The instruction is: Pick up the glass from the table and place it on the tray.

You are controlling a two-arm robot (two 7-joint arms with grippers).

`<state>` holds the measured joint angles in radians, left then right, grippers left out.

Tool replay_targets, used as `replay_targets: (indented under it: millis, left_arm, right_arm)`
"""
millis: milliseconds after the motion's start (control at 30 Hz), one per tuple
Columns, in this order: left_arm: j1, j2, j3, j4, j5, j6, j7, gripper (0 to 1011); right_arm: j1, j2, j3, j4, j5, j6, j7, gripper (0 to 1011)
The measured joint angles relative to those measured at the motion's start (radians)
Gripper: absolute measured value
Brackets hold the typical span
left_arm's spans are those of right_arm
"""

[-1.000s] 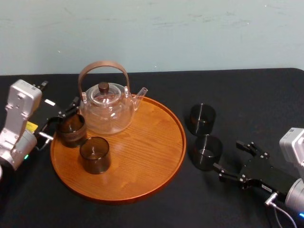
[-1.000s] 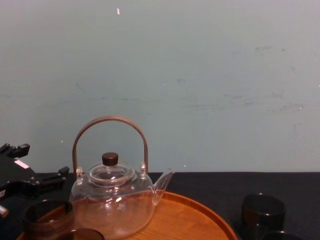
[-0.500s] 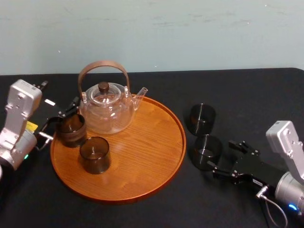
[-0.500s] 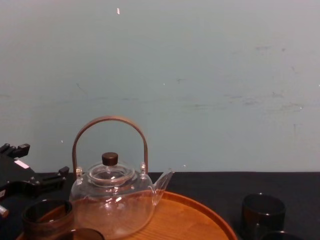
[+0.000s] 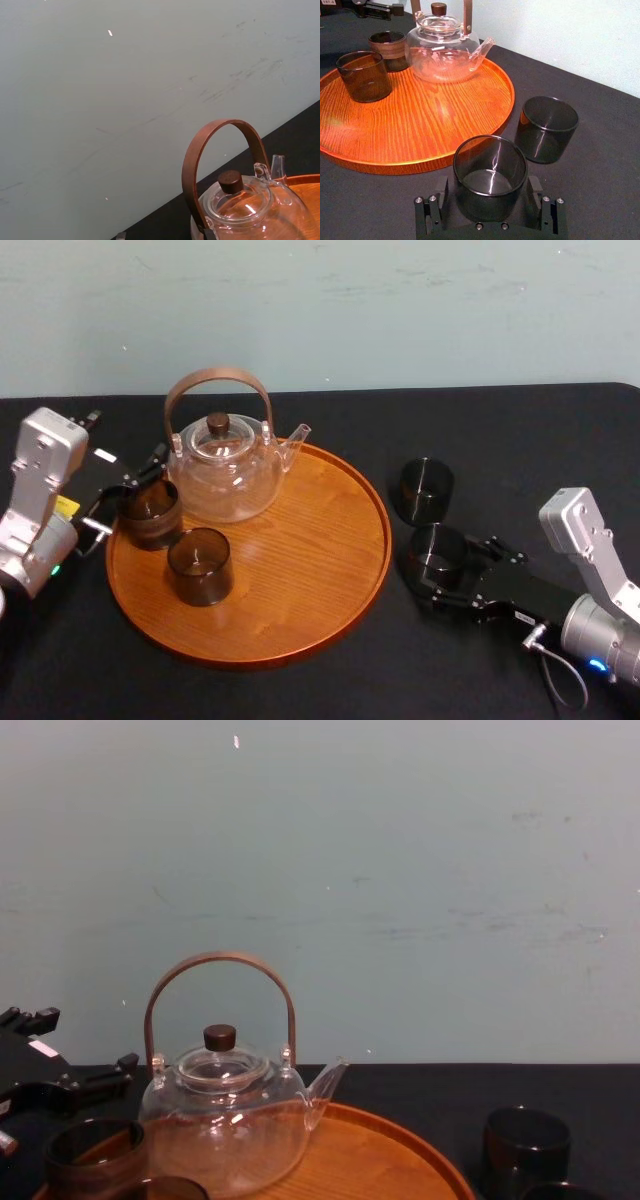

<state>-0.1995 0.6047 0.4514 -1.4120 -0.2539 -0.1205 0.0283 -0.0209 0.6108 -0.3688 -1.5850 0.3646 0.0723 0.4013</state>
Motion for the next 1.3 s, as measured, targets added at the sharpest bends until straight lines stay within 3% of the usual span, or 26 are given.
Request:
replay_targets:
  millis: [567,900,1300]
  left_arm:
    - [0.000,0.000,0.000,0.000,0.000,0.000,0.000,1001]
    - [0.000,0.000,0.000,0.000,0.000,0.000,0.000,1001]
    - [0.000,0.000,0.000,0.000,0.000,0.000,0.000,1001]
  right_arm:
    - [0.083,-0.078,-0.010,0.108,-0.054,0.000,0.041,1002]
    - [0.135,-0.120,-0.024,0.187,-0.055,-0.008,0.083,1002]
    - [0.135,-0.120,-0.024,0.186,-0.053,-0.007,0.084,978]
